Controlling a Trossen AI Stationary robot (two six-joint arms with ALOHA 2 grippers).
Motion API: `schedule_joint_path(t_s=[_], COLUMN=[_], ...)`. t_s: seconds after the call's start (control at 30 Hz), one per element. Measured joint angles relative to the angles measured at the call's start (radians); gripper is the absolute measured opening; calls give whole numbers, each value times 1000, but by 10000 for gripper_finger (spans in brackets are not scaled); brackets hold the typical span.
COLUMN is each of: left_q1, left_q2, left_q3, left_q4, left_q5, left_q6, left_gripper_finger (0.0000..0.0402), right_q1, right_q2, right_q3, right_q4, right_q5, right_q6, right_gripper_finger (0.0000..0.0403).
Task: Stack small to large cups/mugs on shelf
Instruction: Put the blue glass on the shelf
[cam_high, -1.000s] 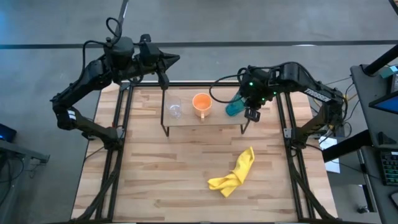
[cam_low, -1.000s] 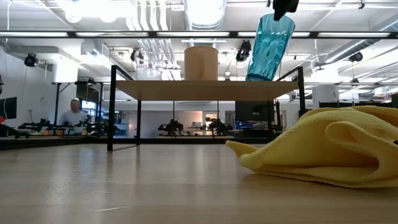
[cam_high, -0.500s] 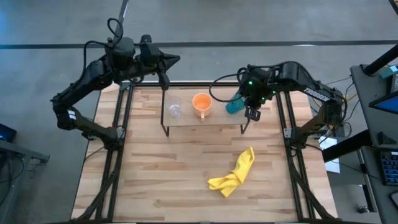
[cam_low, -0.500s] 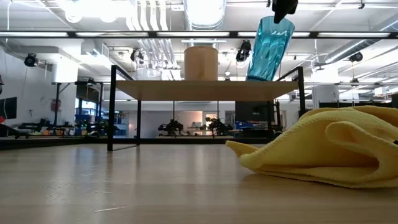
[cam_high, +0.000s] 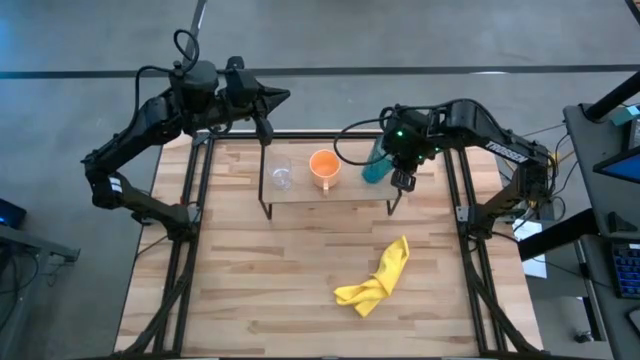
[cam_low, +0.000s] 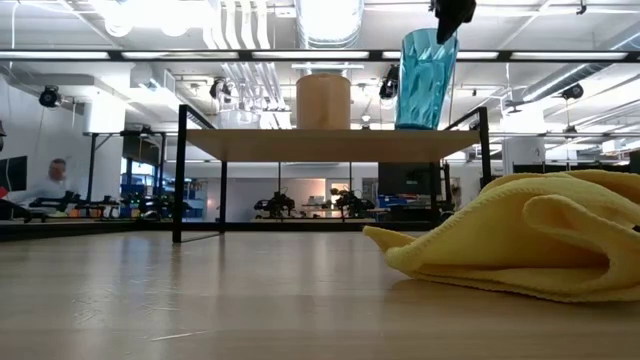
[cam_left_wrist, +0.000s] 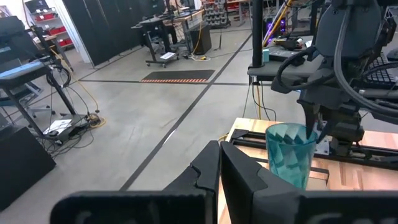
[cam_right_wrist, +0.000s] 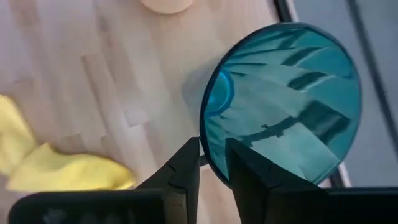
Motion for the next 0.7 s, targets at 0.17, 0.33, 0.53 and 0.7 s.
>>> schedule_joint_path(t_s=[0.17,0.33,0.53,0.7], left_q1=[0,0,0,0], left_q2=[1,2,2,2], left_q3=[0,-2,-2,-3], left_q4=[0,0,0,0], left_q5=[0,0,0,0], left_q6=[0,0,0,0], left_gripper_finger=[0,0,0,0], right_q1=[0,0,0,0], right_q2=[1,1,1,9], right_q3=[0,0,0,0], right_q4=[27,58,61,86], right_q5=[25,15,14,-21], right_q6=[-4,-4,0,4], right_gripper_finger=[72,72,73,73])
